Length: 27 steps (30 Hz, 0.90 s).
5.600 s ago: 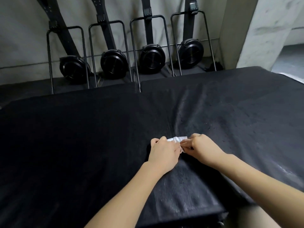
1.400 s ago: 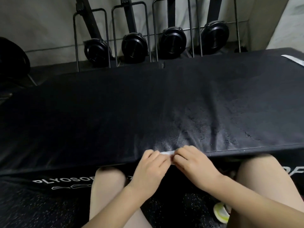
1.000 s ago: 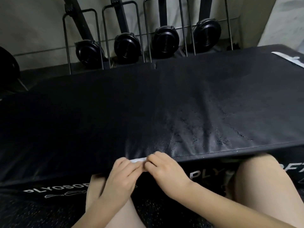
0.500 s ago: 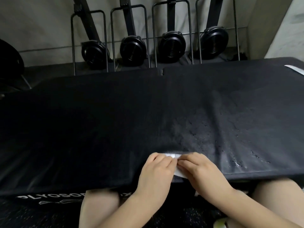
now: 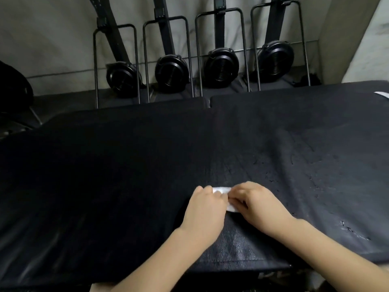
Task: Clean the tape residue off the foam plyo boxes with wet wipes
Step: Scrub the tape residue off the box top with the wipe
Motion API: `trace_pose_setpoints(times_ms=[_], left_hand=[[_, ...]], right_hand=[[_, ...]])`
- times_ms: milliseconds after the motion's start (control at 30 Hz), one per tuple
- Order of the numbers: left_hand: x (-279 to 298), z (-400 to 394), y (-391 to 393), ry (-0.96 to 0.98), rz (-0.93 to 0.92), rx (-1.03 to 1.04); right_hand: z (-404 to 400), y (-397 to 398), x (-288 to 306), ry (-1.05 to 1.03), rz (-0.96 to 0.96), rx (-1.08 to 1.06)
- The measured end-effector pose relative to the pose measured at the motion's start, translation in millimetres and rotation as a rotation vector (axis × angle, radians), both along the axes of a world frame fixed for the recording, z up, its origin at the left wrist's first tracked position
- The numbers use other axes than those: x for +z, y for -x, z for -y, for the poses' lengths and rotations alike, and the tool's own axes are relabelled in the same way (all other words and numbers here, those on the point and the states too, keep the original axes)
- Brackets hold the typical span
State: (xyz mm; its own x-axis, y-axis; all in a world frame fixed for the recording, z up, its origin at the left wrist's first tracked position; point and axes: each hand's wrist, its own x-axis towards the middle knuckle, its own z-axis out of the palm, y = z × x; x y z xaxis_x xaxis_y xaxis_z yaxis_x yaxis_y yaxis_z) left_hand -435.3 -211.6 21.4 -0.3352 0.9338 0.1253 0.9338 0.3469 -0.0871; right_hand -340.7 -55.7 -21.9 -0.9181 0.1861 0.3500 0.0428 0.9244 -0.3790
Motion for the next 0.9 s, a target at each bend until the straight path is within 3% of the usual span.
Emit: trace_pose_setpoints(times_ms=[167, 433, 633, 900], left_hand=[[-14.5, 10.9, -9.7, 0.068, -0.028, -0.088], [0.4, -64.6, 68.3, -0.024, -0.054, 0.067], [1.9, -118.6, 130.1, 0.027, -0.014, 0.142], [-4.6, -81.8, 104.4, -0.099, -0.061, 0.01]], right_hand=[[8.0, -23.2, -3.6, -0.02, -0.05, 0.033], [-59.5, 81.0, -7.5, -0.048, 0.023, -0.034], [-110.8, 152.6, -10.2, 0.017, 0.112, -0.103], [-89.0, 101.0, -1.0, -0.04, -0.034, 0.099]])
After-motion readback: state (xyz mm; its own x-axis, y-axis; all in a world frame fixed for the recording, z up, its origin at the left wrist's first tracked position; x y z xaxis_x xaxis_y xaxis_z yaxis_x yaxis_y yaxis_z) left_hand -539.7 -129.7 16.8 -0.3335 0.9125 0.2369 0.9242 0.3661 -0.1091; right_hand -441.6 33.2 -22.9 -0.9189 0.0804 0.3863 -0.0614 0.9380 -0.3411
